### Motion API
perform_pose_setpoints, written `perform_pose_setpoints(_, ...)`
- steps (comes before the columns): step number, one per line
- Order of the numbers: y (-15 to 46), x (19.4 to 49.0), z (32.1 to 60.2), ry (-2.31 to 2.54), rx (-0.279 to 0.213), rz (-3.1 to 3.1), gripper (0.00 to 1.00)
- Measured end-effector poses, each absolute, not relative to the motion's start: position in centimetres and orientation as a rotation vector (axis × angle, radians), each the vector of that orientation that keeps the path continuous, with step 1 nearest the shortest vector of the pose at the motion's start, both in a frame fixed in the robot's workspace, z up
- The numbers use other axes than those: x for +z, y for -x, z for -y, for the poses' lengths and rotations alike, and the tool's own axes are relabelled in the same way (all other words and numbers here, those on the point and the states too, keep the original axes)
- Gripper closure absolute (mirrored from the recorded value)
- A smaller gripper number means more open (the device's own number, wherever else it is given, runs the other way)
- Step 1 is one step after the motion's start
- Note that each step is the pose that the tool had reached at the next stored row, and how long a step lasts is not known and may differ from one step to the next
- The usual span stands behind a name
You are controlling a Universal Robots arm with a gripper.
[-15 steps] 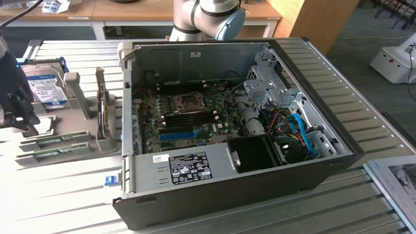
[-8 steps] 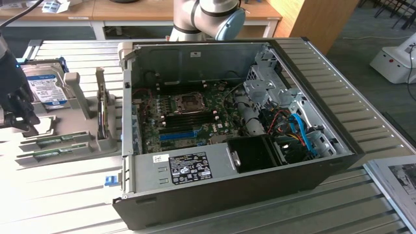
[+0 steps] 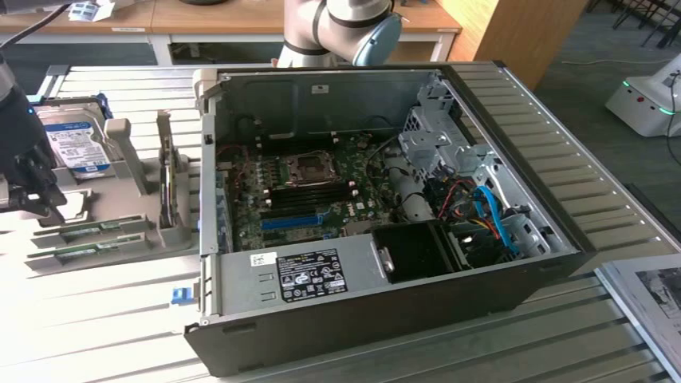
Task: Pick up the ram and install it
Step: 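Pick up the ram and move it above insertion slot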
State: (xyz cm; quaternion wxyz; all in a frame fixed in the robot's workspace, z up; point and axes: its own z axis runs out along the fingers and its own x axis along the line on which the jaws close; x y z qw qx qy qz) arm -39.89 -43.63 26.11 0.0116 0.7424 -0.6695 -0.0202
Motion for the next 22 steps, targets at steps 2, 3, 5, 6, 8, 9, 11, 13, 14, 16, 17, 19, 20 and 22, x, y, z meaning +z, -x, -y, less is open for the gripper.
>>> perform_pose_setpoints(2,39.9,26.0,43.6,-2.315,-0.063,2.088,0.64)
perform_pose_setpoints(3,39.9,25.9,43.6,-2.315,-0.063,2.088,0.64)
perform_pose_setpoints(5,39.9,25.7,43.6,-2.315,-0.063,2.088,0.64)
perform_pose_setpoints(6,39.9,25.7,43.6,-2.315,-0.063,2.088,0.64)
perform_pose_setpoints(8,39.9,25.5,43.6,-2.315,-0.063,2.088,0.64)
perform_pose_setpoints(9,39.9,25.4,43.6,-2.315,-0.063,2.088,0.64)
perform_pose_setpoints(11,39.9,25.3,43.6,-2.315,-0.063,2.088,0.64)
perform_pose_setpoints(13,39.9,25.1,43.6,-2.315,-0.063,2.088,0.64)
perform_pose_setpoints(14,39.9,25.0,43.6,-2.315,-0.063,2.088,0.64)
perform_pose_setpoints(16,39.9,24.9,43.6,-2.315,-0.063,2.088,0.64)
perform_pose_setpoints(17,39.9,24.8,43.6,-2.315,-0.063,2.088,0.64)
perform_pose_setpoints(19,39.9,24.6,43.6,-2.315,-0.063,2.088,0.64)
perform_pose_setpoints(20,39.9,24.5,43.6,-2.315,-0.063,2.088,0.64)
perform_pose_setpoints(22,39.9,24.4,43.6,-2.315,-0.063,2.088,0.64)
